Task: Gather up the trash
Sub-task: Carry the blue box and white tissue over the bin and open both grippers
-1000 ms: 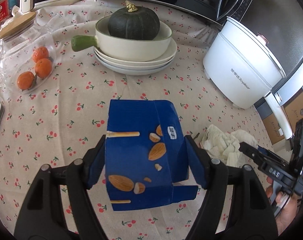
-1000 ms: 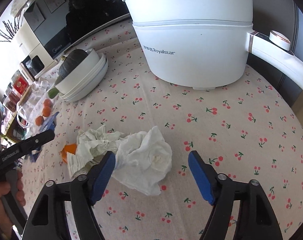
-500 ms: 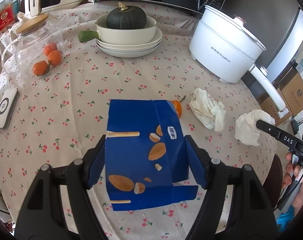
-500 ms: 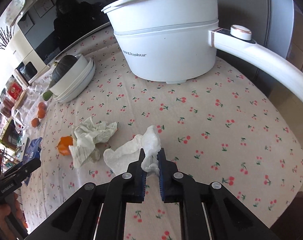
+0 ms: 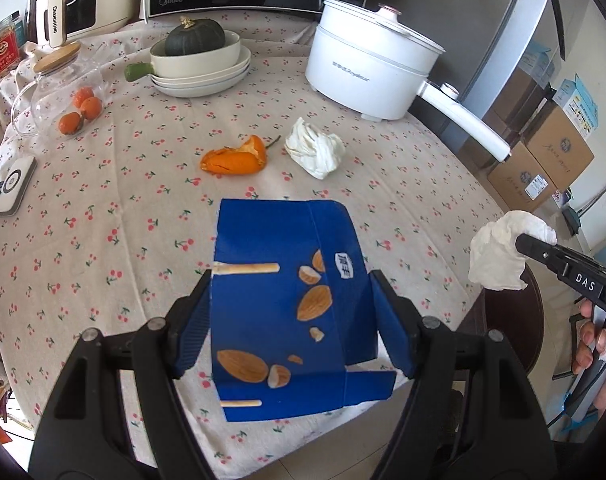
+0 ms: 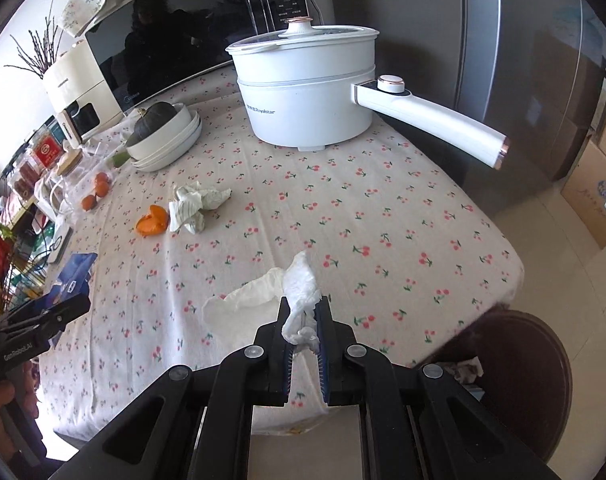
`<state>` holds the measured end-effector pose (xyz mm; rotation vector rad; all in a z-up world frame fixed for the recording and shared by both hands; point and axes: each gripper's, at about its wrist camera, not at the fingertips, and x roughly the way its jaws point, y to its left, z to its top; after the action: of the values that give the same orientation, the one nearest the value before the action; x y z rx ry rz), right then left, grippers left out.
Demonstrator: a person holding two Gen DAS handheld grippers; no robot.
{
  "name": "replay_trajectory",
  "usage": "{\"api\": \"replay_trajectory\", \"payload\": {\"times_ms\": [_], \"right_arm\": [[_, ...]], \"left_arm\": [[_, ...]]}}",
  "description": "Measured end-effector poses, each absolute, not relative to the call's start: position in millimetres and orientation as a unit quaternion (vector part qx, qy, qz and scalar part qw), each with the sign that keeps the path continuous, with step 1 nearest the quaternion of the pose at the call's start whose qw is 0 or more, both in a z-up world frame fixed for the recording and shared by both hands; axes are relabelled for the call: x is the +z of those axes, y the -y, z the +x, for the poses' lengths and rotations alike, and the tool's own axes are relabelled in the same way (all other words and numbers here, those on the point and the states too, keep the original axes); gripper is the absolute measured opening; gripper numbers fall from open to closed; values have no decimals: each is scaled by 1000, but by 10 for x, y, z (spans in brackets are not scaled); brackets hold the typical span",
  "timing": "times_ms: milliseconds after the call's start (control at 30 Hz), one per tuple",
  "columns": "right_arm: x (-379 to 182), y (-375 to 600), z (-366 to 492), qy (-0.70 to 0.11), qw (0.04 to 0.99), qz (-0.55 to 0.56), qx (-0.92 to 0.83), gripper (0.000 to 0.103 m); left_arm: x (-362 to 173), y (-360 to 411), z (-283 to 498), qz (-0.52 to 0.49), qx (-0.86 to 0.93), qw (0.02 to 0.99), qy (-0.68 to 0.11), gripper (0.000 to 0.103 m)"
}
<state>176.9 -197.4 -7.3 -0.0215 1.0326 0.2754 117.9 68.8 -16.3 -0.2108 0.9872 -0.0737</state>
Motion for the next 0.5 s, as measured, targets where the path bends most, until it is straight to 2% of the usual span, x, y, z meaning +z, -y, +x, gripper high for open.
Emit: {"api": "replay_trajectory", "payload": {"times_ms": [167,300,500], "right_arm": [[-52,2203,1491,-495,860,-3,123,11],[-132,2486,1331,-528,844,31,96,11],[-89,2902,1163,-524,847,48,74,11]], "left_arm": [[-173,-431,1063,-97,-57,872,-477,74],[-205,-149,1045,-93,-85,867,-482,74],[-271,425,1048,-61,-134,860,-489,74]]}}
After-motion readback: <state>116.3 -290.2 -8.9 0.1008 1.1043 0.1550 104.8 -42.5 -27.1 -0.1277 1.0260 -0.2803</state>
